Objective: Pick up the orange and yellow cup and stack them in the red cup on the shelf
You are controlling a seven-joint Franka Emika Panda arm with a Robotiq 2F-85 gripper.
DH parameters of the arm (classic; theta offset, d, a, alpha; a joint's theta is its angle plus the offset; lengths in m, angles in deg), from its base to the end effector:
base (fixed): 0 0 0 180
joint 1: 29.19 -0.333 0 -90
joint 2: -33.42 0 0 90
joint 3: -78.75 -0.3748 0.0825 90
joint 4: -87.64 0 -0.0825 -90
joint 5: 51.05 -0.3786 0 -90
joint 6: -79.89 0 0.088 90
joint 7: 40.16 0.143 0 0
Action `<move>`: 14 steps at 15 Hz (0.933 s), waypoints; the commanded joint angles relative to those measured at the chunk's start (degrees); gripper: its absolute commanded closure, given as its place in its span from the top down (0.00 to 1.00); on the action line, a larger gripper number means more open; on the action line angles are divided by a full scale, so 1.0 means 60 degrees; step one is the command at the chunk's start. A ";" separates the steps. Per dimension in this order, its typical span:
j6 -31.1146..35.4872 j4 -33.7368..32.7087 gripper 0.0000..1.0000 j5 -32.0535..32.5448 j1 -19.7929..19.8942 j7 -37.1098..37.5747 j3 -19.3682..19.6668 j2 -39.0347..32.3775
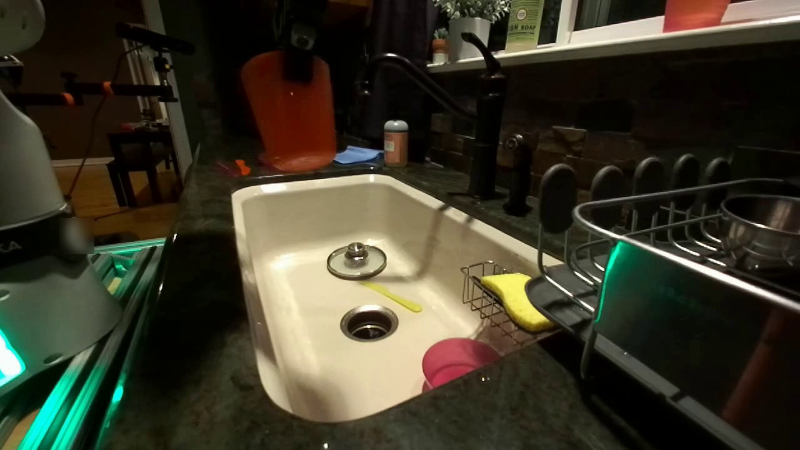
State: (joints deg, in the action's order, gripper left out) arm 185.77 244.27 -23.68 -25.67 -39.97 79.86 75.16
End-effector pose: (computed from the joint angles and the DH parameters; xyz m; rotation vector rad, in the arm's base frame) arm 0.2553 -0.0731 0.4389 2.7003 0.1234 -0.2321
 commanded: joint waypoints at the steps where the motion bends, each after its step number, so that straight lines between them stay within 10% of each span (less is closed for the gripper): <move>1: 0.0916 -0.0283 0.01 -0.0345 0.0114 0.0875 -0.0008 -0.0310; 14: 0.2031 -0.1147 0.01 -0.0570 0.0277 0.1159 -0.0205 -0.1014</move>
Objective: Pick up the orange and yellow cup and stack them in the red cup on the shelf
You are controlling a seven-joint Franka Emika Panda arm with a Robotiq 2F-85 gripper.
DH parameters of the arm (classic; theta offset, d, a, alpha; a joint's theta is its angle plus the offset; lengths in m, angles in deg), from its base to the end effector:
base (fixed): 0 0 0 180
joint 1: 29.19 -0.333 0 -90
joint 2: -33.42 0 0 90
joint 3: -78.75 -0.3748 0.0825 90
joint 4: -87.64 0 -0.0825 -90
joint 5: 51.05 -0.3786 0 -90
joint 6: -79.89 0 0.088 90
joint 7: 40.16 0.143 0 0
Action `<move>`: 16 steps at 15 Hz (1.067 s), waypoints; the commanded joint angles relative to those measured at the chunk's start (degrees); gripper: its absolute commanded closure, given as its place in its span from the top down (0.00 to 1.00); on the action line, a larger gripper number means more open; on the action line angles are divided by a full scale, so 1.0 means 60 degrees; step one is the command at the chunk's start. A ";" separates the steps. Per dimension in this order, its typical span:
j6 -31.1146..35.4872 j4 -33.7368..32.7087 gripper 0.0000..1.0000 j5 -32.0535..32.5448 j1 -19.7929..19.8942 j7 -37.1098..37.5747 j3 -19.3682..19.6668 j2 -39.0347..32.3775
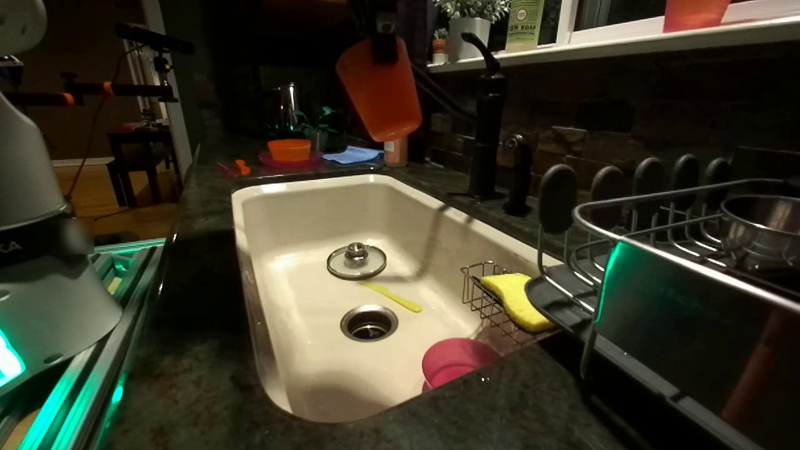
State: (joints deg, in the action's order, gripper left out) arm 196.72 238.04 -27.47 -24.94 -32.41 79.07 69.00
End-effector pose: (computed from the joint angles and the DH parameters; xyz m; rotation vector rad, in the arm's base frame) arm 0.3195 -0.0609 0.4685 2.7749 -0.0454 0.0634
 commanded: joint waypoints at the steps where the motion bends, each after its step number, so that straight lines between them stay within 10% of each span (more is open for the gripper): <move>1: 0.0472 -0.0281 0.01 0.0206 0.0245 -0.0079 -0.0015 -0.0054; 8: 0.2239 -0.2101 0.01 0.0025 0.0706 -0.0154 0.0231 -0.1130; 16: 0.1611 -0.5025 0.01 -0.1213 0.0483 -0.0448 0.0284 -0.3219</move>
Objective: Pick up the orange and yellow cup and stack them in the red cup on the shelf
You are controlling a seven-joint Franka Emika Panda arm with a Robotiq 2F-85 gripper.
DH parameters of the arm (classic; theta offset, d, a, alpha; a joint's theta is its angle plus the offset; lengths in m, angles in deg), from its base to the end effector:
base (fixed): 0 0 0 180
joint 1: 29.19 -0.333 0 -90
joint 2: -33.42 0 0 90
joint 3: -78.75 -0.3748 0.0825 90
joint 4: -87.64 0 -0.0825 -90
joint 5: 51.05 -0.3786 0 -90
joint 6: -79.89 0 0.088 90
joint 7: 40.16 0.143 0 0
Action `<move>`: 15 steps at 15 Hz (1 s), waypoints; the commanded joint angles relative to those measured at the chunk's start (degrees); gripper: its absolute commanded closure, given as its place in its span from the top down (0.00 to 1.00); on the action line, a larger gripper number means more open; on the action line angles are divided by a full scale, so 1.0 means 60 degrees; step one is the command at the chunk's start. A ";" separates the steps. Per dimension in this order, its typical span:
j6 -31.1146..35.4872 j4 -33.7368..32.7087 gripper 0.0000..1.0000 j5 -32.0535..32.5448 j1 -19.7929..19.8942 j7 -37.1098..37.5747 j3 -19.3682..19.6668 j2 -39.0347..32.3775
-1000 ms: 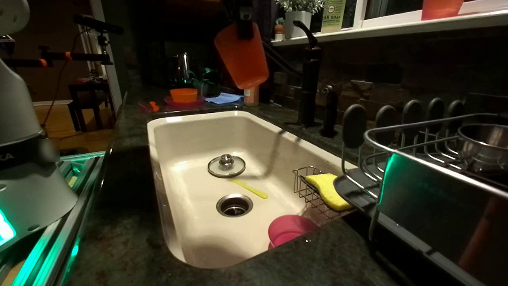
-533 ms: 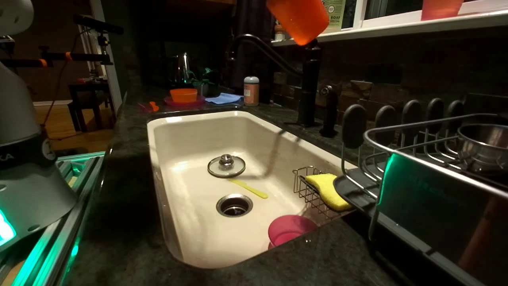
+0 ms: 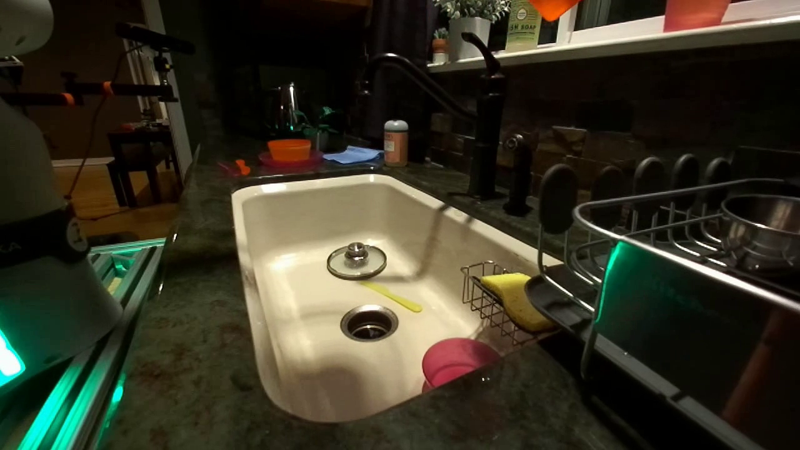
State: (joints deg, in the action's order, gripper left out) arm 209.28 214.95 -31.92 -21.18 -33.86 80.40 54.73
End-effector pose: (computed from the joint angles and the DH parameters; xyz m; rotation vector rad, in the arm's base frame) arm 0.4559 -0.0976 0.5934 2.7837 -0.1661 0.5642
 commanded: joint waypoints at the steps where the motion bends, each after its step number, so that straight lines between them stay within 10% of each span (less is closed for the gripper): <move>1: -0.0580 -0.1541 0.01 -0.0502 -0.0142 -0.0173 0.0037 -0.1057; 9: -0.1137 -0.4122 0.01 -0.1071 -0.0292 -0.0390 0.0126 -0.2463; 15: -0.0692 -0.3612 0.01 -0.0734 -0.0252 -0.0175 0.0129 -0.2161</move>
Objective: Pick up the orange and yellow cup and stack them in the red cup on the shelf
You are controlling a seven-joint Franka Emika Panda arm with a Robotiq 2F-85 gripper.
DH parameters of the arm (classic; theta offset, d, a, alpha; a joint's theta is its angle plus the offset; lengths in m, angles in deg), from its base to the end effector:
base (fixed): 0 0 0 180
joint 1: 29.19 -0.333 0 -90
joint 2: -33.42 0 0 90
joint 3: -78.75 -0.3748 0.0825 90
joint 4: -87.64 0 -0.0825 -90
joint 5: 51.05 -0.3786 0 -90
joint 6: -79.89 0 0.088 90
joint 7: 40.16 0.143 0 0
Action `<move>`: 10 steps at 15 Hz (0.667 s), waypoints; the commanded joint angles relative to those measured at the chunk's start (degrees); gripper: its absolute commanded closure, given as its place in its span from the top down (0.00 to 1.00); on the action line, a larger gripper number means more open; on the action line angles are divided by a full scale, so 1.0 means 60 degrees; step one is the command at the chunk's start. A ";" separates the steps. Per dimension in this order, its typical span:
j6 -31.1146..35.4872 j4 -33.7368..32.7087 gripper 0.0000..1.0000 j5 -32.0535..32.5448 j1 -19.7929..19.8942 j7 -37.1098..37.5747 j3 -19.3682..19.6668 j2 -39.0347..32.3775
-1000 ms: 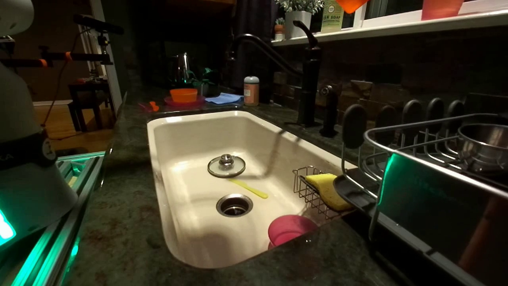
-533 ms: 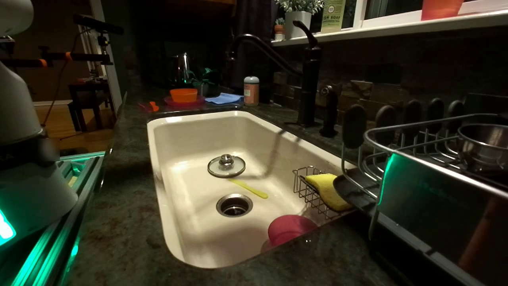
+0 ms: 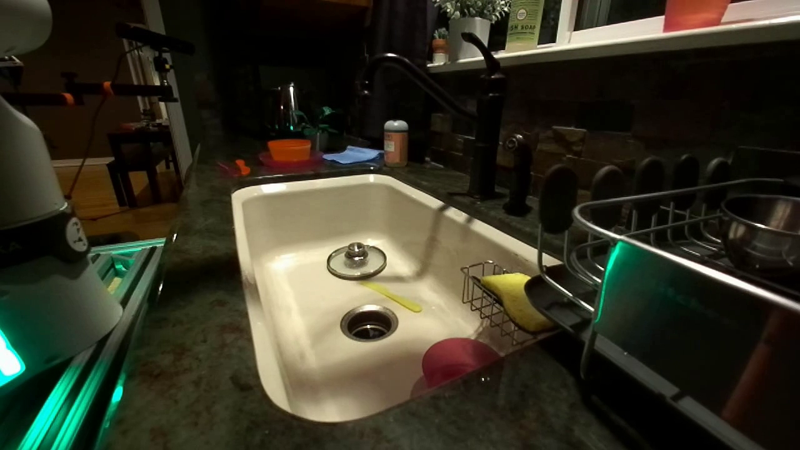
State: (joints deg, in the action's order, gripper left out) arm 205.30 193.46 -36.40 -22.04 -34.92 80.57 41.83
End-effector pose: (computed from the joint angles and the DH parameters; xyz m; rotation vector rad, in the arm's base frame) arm 0.5484 -0.1047 0.6659 2.8014 -0.2136 0.6883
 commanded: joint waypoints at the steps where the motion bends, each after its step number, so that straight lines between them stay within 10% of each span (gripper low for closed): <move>1: 0.0027 -0.0149 0.01 -0.0065 -0.0095 0.0027 0.0129 -0.0077; 10: -0.0176 -0.1994 0.01 -0.1151 -0.0060 0.0365 0.0476 -0.1183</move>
State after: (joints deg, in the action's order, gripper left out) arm 205.40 186.01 -40.40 -22.01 -34.11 82.71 38.18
